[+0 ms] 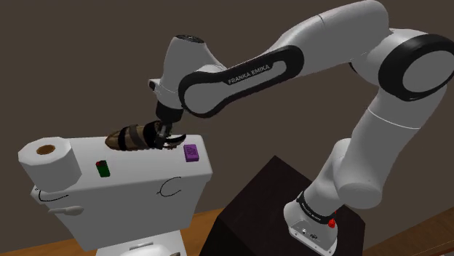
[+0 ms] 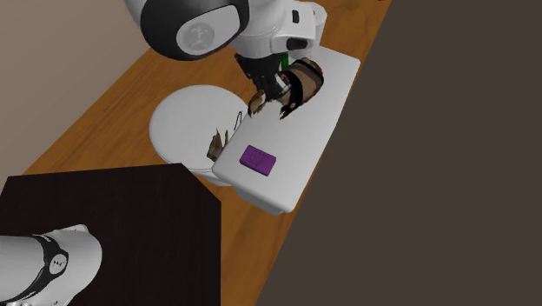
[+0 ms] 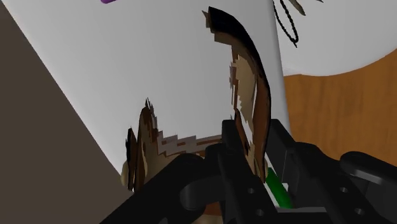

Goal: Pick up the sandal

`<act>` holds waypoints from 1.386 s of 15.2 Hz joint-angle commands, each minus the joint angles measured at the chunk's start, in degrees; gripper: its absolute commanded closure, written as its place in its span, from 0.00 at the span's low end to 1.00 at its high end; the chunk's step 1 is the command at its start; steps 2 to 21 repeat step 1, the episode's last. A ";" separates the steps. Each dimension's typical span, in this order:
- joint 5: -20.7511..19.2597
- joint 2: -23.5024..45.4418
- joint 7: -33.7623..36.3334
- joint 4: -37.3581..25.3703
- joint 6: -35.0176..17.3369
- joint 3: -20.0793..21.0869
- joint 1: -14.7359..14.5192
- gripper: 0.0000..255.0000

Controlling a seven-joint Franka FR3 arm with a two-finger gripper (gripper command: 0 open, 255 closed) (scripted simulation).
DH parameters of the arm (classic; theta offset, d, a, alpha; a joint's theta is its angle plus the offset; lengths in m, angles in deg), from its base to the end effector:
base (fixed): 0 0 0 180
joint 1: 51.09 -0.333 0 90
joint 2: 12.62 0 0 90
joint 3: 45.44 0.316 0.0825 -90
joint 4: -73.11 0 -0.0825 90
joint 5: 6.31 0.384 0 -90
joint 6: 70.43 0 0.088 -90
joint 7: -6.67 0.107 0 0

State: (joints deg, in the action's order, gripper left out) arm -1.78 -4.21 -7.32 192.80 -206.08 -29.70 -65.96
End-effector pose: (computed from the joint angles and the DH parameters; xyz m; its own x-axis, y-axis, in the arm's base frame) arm 0.5020 0.2945 0.3702 0.7462 0.6478 0.1534 0.6619 -0.7466 -0.0668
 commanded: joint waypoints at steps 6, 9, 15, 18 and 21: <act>0.03 -0.20 0.00 -0.29 0.44 0.00 0.02 1.00; 0.03 -0.20 0.00 -0.29 0.44 0.00 0.02 1.00; 0.03 -0.20 0.00 -0.29 0.44 0.00 0.02 1.00; 0.03 -0.20 0.00 -0.29 0.44 0.00 0.02 1.00; 0.03 -0.20 0.00 -0.29 0.44 0.00 0.02 1.00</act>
